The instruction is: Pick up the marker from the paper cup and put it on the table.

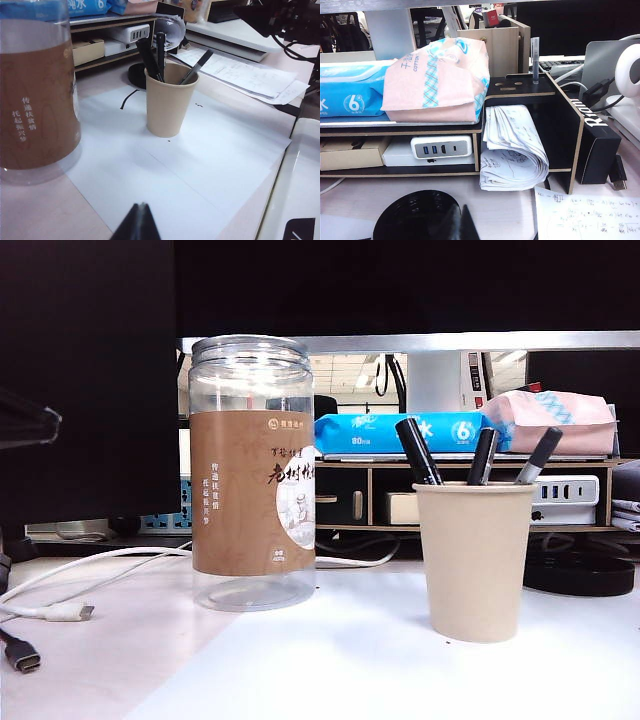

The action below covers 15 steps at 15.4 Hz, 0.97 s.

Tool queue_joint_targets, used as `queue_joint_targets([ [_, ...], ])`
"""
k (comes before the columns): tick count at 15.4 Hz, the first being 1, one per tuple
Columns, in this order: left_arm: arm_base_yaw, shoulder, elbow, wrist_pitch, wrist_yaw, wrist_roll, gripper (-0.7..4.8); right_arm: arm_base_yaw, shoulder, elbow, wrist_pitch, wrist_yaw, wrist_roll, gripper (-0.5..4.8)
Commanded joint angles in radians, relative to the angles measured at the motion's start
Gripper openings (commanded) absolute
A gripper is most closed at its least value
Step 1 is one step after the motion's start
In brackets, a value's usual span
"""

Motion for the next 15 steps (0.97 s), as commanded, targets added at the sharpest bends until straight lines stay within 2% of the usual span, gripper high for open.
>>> queue_joint_targets([
  [1, -0.002, 0.0, -0.001, -0.01, 0.009, 0.003, -0.04, 0.0, 0.0, -0.003, 0.014, 0.0, -0.003, -0.05],
  [10, -0.002, 0.0, -0.001, -0.01, 0.009, 0.003, -0.04, 0.0, 0.0, -0.003, 0.014, 0.0, -0.003, -0.06],
  [12, -0.002, 0.0, -0.001, -0.01, 0.01, 0.003, -0.04, 0.001, 0.0, -0.003, 0.014, -0.056, -0.003, -0.05],
  [14, -0.002, 0.0, -0.001, -0.01, 0.009, 0.003, -0.04, -0.003, 0.0, -0.003, -0.003, -0.018, -0.028, -0.05],
  [15, -0.002, 0.0, -0.001, -0.01, 0.009, 0.003, -0.04, -0.003, 0.0, -0.002, -0.009, 0.014, -0.106, -0.05],
])
